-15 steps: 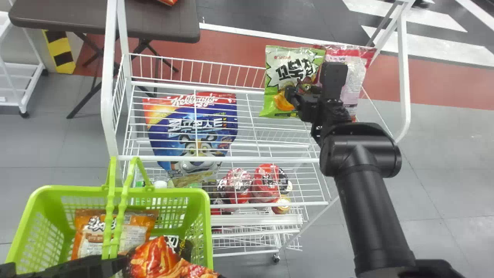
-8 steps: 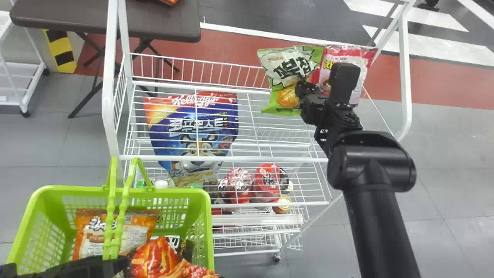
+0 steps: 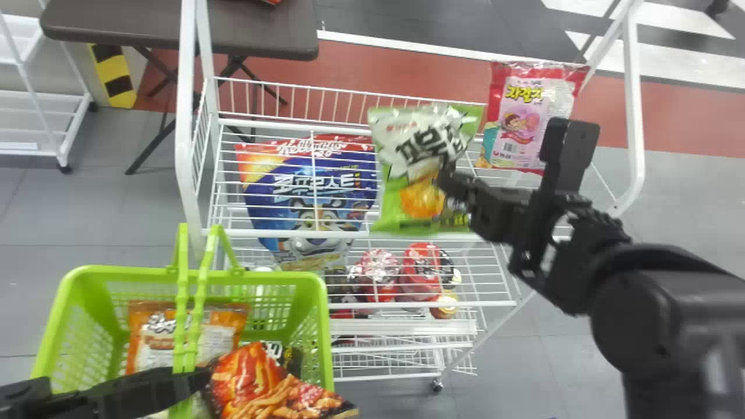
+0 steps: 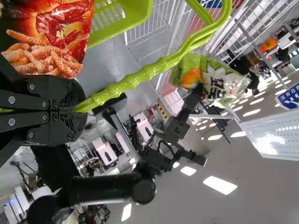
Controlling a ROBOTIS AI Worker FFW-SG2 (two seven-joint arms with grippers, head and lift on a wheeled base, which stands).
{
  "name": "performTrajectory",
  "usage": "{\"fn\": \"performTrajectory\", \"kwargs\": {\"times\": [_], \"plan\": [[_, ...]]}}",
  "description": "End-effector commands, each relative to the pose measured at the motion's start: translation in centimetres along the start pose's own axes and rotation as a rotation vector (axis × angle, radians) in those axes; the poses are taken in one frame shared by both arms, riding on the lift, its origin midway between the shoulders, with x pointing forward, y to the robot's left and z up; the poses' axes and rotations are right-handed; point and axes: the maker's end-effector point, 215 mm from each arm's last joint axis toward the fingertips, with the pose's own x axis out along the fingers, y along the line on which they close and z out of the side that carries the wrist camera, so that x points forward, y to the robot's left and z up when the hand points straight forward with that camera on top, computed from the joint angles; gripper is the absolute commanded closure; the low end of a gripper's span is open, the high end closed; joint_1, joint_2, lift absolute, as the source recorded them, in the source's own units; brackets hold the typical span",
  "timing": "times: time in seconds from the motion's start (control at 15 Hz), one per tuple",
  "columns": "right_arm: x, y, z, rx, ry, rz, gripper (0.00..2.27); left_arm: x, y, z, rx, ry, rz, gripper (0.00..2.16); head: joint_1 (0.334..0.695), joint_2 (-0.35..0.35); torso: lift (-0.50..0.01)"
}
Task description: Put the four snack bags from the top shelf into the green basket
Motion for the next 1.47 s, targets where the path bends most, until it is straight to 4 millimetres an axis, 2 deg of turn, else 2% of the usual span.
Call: {"fn": "performTrajectory", "kwargs": {"times": [0.0, 0.13, 0.2, 0.4, 0.67, 0.8, 1.07, 1.33, 1.4], "plan": [[-2.6, 4.8, -5.9, 0.036, 0.163, 0.122, 2.25, 0.0, 0.2, 0.3, -0.001, -0.002, -0.007, 2.15, 0.695, -0.173, -0.004], [-5.7, 8.3, -10.9, 0.082, 0.341, 0.235, 2.25, 0.1, 0.4, 0.4, -0.006, -0.008, -0.008, 2.15, 0.695, -0.106, -0.004], [-6.9, 9.8, -11.5, 0.1, 0.376, 0.294, 2.25, 0.3, 0.3, 0.6, -0.003, -0.011, -0.013, 2.15, 0.695, -0.087, -0.004], [-8.0, 13.3, -10.1, 0.125, 0.356, 0.429, 2.25, 0.6, 0.0, 0.9, -0.005, -0.018, -0.028, 2.15, 0.695, -0.021, -0.004], [-7.1, 16.6, -12.9, 0.111, 0.433, 0.488, 2.25, 2.2, -1.1, 0.2, -0.039, -0.003, -0.073, 2.15, 0.695, 0.024, -0.004], [-5.9, 18.4, -14.4, 0.087, 0.484, 0.514, 2.25, 3.2, -2.0, -0.3, -0.07, 0.01, -0.107, 2.15, 0.695, 0.05, -0.004], [-4.5, 21.2, -19.2, 0.053, 0.615, 0.545, 2.25, 5.0, -3.9, -1.4, -0.113, 0.039, -0.169, 2.15, 0.695, 0.095, -0.004], [-4.1, 23.8, -23.7, 0.037, 0.738, 0.592, 2.25, 5.8, -5.8, -1.8, -0.115, 0.055, -0.213, 2.15, 0.695, 0.128, -0.004], [-2.9, 24.8, -23.3, 0.034, 0.699, 0.605, 2.25, 5.9, -6.2, -1.9, -0.114, 0.059, -0.218, 2.15, 0.695, 0.137, -0.004]]}}
